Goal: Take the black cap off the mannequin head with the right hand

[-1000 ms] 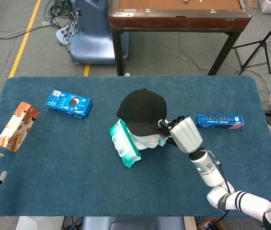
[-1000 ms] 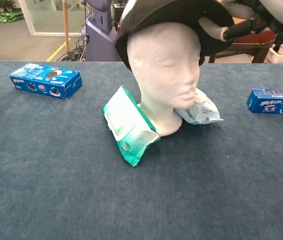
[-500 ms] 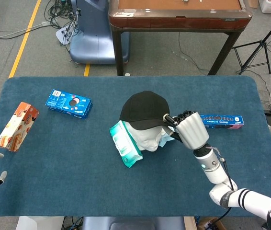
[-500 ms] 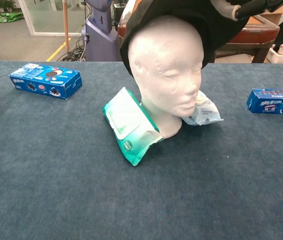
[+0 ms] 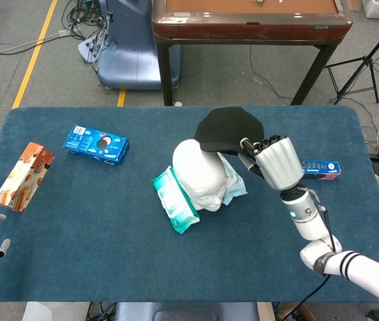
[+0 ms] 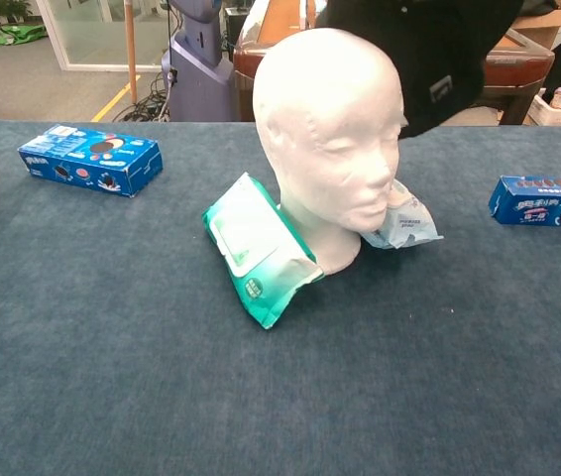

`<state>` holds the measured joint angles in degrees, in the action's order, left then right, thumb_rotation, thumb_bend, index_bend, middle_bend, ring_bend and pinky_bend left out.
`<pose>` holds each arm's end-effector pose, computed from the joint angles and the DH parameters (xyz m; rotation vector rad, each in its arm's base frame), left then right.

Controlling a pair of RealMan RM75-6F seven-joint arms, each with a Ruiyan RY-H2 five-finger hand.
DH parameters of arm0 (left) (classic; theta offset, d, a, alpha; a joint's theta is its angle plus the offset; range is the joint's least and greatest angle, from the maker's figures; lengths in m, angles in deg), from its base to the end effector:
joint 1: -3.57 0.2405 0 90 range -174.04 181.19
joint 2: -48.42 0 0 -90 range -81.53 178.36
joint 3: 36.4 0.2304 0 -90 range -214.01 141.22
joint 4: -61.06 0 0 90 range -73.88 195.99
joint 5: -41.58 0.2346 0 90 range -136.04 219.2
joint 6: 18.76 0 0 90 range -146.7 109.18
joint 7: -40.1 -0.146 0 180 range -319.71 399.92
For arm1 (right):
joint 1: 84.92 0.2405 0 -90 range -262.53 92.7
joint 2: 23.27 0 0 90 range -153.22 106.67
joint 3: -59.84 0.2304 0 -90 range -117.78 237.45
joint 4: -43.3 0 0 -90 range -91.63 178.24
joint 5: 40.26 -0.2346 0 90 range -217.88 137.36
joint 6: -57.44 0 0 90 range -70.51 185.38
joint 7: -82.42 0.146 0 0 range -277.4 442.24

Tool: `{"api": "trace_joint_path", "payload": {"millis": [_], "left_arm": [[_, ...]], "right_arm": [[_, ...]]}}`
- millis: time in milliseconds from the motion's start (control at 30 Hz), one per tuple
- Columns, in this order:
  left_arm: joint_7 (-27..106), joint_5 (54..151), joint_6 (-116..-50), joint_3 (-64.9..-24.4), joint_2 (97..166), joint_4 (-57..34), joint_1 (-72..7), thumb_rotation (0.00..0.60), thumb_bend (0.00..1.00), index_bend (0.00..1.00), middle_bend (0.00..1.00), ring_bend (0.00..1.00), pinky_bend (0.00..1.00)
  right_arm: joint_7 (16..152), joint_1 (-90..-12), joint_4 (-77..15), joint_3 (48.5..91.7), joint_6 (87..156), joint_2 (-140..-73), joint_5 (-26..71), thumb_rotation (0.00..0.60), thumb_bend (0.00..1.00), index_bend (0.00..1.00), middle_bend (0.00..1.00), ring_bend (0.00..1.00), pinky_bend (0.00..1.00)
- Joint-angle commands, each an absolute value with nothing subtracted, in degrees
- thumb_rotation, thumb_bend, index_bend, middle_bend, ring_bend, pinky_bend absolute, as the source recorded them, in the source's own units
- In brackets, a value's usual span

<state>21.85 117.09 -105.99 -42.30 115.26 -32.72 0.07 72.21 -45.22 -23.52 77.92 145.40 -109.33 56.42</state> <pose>-0.3095 0.1847 0.1298 -1.2557 -0.7717 -0.6474 -0.1133 -0.3648 0.0912 1.4906 -0.0633 1.4079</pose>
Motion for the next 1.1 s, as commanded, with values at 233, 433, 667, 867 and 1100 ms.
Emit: {"api": "trace_joint_path", "payload": {"millis": [233, 433, 667, 867, 1100], "left_arm": [[22.21, 116.87, -106.35, -42.52, 115.06, -32.86, 0.26, 0.6, 0.23, 0.35, 0.35, 0.22, 0.47], [21.6, 117.06, -106.41, -42.32, 115.33, -32.83, 0.25, 0.6, 0.23, 0.35, 0.35, 0.22, 0.47], [21.11, 116.72, -106.44, -42.43, 115.4, -33.05, 0.24, 0.6, 0.23, 0.35, 0.35, 0.22, 0.47], [21.26, 116.75, -106.57, -42.39, 115.27, -33.24, 0.35, 0.6, 0.23, 0.35, 0.35, 0.22, 0.47], [20.94, 116.57, -106.44, -42.34, 115.22, -33.43, 0.35, 0.6, 0.23, 0.35, 0.35, 0.22, 0.47]], "right_arm": [[70.17, -46.29, -20.64, 75.73, 145.79, -105.8, 56.86, 0.6, 0.43, 0.72, 1.0, 1.0, 1.0], [66.42, -48.62, -23.58, 73.4, 145.09, -101.25, 57.14, 0.6, 0.43, 0.73, 1.0, 1.0, 1.0], [58.21, -52.66, -31.38, 68.7, 140.65, -95.92, 56.05, 0.6, 0.43, 0.74, 1.0, 1.0, 1.0], [51.0, -56.97, -41.19, 65.85, 137.73, -92.72, 52.17, 0.6, 0.4, 0.74, 1.0, 1.0, 1.0], [49.62, -60.63, -53.06, 63.29, 134.47, -89.26, 47.1, 0.6, 0.15, 0.63, 1.0, 0.98, 1.0]]}}
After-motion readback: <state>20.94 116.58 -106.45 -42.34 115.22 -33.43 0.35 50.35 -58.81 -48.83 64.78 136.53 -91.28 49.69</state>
